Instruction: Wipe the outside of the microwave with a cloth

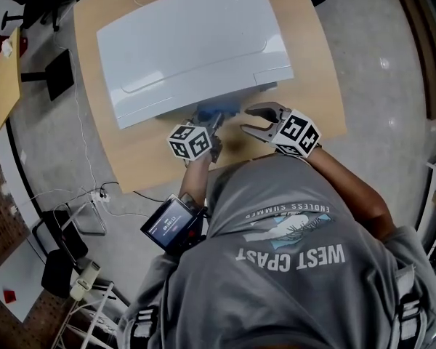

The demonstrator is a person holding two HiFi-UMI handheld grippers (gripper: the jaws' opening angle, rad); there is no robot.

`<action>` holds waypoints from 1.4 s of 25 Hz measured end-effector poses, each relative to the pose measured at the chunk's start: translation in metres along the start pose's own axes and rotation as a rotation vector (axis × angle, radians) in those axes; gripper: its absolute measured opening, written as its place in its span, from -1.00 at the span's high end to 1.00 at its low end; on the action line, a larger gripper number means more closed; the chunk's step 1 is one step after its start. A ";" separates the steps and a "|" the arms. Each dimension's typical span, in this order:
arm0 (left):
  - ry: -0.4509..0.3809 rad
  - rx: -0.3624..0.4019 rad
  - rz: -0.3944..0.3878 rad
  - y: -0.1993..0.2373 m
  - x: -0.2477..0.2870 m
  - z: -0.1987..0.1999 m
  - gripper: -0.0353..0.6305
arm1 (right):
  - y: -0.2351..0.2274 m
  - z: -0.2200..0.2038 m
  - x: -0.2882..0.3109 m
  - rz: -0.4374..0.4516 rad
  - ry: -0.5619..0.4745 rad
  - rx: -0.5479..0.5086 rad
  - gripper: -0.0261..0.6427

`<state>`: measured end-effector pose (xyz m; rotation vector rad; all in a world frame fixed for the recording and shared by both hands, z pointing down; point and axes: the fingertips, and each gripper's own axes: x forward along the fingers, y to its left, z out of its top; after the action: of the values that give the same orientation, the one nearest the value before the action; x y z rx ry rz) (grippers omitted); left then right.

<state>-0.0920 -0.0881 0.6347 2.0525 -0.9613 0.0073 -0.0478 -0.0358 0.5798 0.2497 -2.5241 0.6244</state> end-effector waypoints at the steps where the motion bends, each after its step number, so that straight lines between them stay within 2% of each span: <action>1: 0.005 0.004 -0.005 -0.004 0.007 -0.002 0.70 | -0.004 -0.004 -0.008 -0.008 0.000 0.002 0.40; 7: -0.007 -0.002 -0.006 -0.025 0.039 -0.010 0.70 | -0.024 -0.018 -0.048 -0.038 0.000 -0.004 0.40; 13: -0.023 0.017 -0.021 -0.056 0.054 -0.013 0.70 | -0.029 -0.014 -0.065 -0.014 -0.022 -0.046 0.40; 21: -0.083 0.041 -0.001 -0.077 0.027 -0.001 0.70 | -0.019 0.035 -0.079 0.019 -0.200 -0.161 0.39; 28: -0.111 0.104 -0.052 -0.109 0.014 0.021 0.70 | 0.003 0.063 -0.081 0.101 -0.297 -0.201 0.32; 35: -0.077 0.196 -0.138 -0.144 0.005 0.031 0.70 | 0.019 0.080 -0.086 0.133 -0.355 -0.210 0.26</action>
<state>-0.0072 -0.0636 0.5166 2.3109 -0.8933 -0.0529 -0.0163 -0.0527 0.4668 0.1248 -2.9426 0.3846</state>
